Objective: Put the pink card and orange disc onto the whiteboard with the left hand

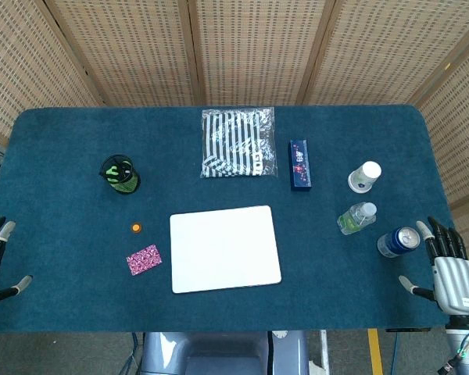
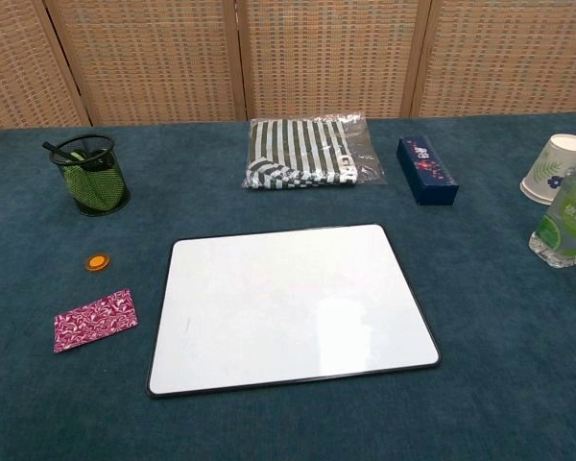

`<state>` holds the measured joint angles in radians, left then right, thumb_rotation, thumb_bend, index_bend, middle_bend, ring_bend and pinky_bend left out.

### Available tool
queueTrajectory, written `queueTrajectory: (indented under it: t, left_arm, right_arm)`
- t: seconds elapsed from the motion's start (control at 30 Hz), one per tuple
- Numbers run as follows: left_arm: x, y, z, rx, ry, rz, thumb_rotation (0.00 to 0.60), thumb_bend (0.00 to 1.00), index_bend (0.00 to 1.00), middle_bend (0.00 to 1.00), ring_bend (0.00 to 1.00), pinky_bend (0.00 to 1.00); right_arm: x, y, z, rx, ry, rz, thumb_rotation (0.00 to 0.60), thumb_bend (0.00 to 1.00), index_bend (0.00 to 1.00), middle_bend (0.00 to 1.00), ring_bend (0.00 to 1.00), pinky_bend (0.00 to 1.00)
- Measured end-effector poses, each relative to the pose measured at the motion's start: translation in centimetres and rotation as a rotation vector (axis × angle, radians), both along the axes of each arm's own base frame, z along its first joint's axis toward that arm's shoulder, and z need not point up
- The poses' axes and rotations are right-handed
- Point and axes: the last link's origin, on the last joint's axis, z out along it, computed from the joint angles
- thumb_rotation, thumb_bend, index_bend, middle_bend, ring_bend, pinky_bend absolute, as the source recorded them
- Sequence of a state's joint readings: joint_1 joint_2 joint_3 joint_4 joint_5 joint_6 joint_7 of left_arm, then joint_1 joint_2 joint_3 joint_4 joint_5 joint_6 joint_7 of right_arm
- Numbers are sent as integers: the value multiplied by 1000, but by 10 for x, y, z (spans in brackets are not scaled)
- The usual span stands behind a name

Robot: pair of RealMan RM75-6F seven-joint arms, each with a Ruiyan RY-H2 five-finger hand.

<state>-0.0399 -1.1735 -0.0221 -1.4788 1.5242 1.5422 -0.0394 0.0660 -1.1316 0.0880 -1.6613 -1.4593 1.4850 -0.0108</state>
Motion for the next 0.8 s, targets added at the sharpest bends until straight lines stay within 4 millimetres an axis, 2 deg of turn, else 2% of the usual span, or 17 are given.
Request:
queueTrajectory:
  t: [0.5, 0.67, 0.8]
  left_arm:
    - [-1, 6, -11, -53, 3, 15, 600, 40, 0, 0, 0, 0]
    - [6, 22, -28, -142, 28, -6, 600, 51, 0, 0, 0, 0]
    - [15, 39, -45, -238, 113, -102, 600, 66, 0, 0, 0, 0]
  right_arm:
    - [0, 0, 0, 3, -12, -3, 600, 0, 0, 0, 0, 0]
    - [0, 0, 0, 4, -18, -2, 600, 0, 0, 0, 0, 0]
    - [-1, 0, 0, 9, -22, -3, 600, 0, 0, 0, 0, 0]
